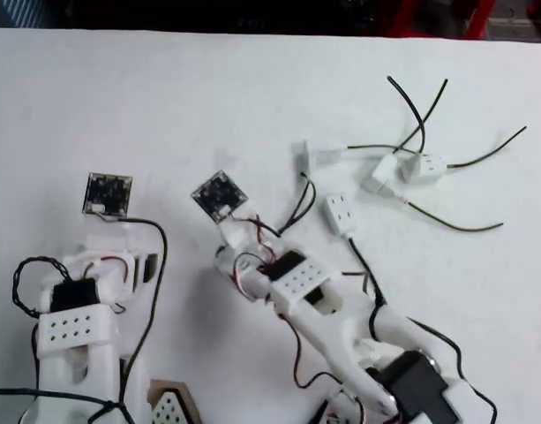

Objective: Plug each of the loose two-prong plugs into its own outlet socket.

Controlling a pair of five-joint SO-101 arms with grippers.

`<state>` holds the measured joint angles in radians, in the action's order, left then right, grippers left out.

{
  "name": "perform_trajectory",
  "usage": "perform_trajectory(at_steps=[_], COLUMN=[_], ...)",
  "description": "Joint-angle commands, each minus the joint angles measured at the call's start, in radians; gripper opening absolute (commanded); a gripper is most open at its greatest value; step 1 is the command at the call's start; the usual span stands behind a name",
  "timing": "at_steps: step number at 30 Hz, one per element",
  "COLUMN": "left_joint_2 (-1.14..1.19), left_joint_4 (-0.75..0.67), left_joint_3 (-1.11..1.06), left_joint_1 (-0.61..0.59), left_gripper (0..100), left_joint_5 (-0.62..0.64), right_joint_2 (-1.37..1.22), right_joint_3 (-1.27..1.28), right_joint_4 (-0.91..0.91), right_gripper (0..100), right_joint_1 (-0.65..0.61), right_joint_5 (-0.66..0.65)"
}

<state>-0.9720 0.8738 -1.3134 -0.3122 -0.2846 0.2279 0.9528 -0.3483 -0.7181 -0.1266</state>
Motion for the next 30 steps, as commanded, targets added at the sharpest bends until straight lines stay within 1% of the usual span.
perform_trajectory(at_steps=[1, 4, 8, 13, 17, 19, 24, 30], left_joint_2=[-0.030, -0.030, -0.030, -0.030, -0.030, -0.030, -0.030, -0.030], left_joint_4=[-0.017, -0.017, -0.017, -0.017, -0.017, -0.017, -0.017, -0.017], left_joint_3=[0.005, 0.003, 0.003, 0.003, 0.003, 0.003, 0.003, 0.003], left_joint_1=[-0.005, -0.005, -0.005, -0.005, -0.005, -0.004, -0.004, -0.004], left_gripper=[26, 26, 26, 26, 26, 26, 26, 26], left_joint_5=[-0.011, -0.011, -0.014, -0.014, -0.015, -0.017, -0.017, -0.017], right_joint_2=[-0.013, -0.081, -0.205, -0.378, -0.492, -0.510, -0.489, -0.303], right_joint_3=[-0.084, -0.157, -0.287, -0.459, -0.572, -0.620, -0.758, -0.833], right_joint_4=[0.091, 0.176, 0.229, 0.272, 0.257, 0.179, -0.119, -0.414], right_gripper=[1.7, 1.7, 1.7, 1.7, 2.2, 4.2, 20.7, 21.9], right_joint_1=[0.048, 0.094, 0.162, 0.239, 0.278, 0.286, 0.282, 0.309], right_joint_5=[-0.006, -0.006, -0.006, -0.006, -0.012, -0.014, -0.014, -0.014])
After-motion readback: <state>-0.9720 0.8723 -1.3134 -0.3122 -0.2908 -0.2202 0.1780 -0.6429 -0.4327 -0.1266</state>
